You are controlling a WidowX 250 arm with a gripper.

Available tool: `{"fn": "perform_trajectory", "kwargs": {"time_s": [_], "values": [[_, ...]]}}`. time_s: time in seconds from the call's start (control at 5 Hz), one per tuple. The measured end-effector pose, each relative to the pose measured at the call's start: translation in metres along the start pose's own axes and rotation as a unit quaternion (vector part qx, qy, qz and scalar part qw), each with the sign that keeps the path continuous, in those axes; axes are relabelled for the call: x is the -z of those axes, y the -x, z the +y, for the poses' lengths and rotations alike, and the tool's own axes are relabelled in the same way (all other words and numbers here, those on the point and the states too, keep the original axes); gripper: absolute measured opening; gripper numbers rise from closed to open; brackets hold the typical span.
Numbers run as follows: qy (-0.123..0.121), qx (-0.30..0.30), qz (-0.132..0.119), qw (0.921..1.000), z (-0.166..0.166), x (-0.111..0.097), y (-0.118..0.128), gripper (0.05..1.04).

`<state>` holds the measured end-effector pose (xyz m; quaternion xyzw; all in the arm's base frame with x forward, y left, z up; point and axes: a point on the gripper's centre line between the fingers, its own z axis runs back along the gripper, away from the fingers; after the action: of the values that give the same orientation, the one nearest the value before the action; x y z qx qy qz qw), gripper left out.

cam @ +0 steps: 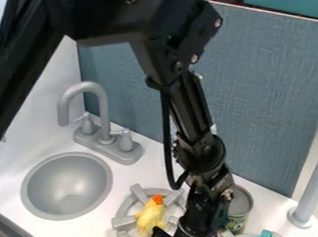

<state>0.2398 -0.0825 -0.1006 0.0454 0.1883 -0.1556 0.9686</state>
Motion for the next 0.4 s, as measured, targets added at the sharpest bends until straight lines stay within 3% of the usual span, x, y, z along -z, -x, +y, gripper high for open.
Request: {"fn": "perform_trajectory", "kwargs": {"time_s": [0.2,0.4], "values": [[0.013,-0.009,0.007,0.9998,0.003,0.0,0.002,0.494],[0.029,-0.011,-0.016,0.9994,-0.002,-0.027,0.013,0.493]]}}
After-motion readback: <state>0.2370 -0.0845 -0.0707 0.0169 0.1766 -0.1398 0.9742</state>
